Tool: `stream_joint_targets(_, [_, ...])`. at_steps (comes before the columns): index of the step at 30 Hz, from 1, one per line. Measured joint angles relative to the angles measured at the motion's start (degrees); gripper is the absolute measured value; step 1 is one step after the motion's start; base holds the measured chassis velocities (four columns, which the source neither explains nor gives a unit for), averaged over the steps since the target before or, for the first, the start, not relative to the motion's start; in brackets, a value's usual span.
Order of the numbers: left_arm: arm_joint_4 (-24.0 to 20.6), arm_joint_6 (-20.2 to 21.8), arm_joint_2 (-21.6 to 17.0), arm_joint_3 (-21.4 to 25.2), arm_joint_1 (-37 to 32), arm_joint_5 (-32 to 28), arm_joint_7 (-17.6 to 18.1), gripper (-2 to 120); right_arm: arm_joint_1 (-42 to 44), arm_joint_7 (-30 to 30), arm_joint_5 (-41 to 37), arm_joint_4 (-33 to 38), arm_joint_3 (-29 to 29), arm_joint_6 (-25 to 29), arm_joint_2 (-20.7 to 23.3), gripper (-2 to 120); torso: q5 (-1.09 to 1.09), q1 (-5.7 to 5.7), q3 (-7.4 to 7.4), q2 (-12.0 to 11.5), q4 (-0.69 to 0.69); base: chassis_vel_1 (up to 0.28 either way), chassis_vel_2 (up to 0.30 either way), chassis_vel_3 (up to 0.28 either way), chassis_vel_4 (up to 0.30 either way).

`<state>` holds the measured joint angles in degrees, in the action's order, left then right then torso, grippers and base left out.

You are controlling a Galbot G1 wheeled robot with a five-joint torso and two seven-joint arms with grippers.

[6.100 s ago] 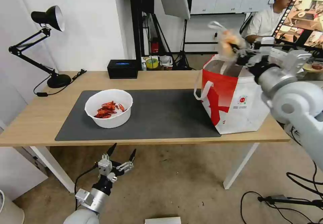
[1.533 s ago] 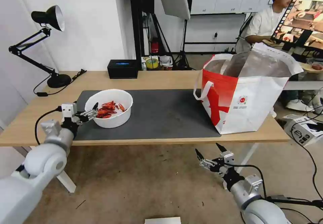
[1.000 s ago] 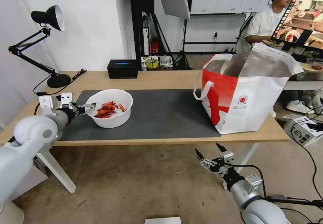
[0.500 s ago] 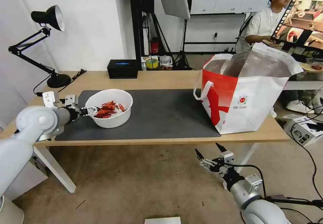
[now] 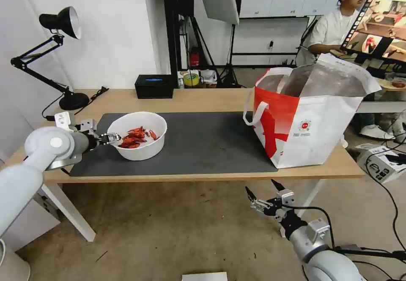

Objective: Pick up the trash from the table and place it into the takeout bag.

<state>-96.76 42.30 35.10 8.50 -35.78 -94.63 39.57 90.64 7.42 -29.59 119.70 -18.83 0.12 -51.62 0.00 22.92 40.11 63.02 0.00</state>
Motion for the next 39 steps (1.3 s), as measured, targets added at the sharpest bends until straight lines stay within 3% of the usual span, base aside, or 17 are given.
stream_joint_targets(6, [0.05,-0.06,-0.57,-1.45,1.24,-1.56,0.44,29,0.00,0.00,0.00,0.00,0.00,0.00,0.00,100,0.00,0.00,0.00,0.00,0.00,0.000,0.000,0.000,0.000])
stream_joint_targets(15, [-0.28,-0.15,-0.97,-1.52,0.77,-2.70,0.59,0,0.00,0.00,0.00,0.00,0.00,0.00,0.00,100,0.00,0.00,0.00,0.00,0.00,0.000,0.000,0.000,0.000])
stream_joint_targets(29, [-4.70,-1.95,0.21,-1.11,3.28,-4.52,-0.57,0,0.00,0.00,0.00,0.00,0.00,0.00,0.00,100,0.00,0.00,0.00,0.00,0.01,0.000,0.000,0.000,0.000])
stream_joint_targets(39, [-5.38,-3.13,1.54,-7.84,18.51,-11.96,2.91,0,0.00,0.00,0.00,0.00,-0.01,0.00,0.00,100,0.01,0.00,0.00,0.00,0.01,0.000,0.000,0.000,0.000])
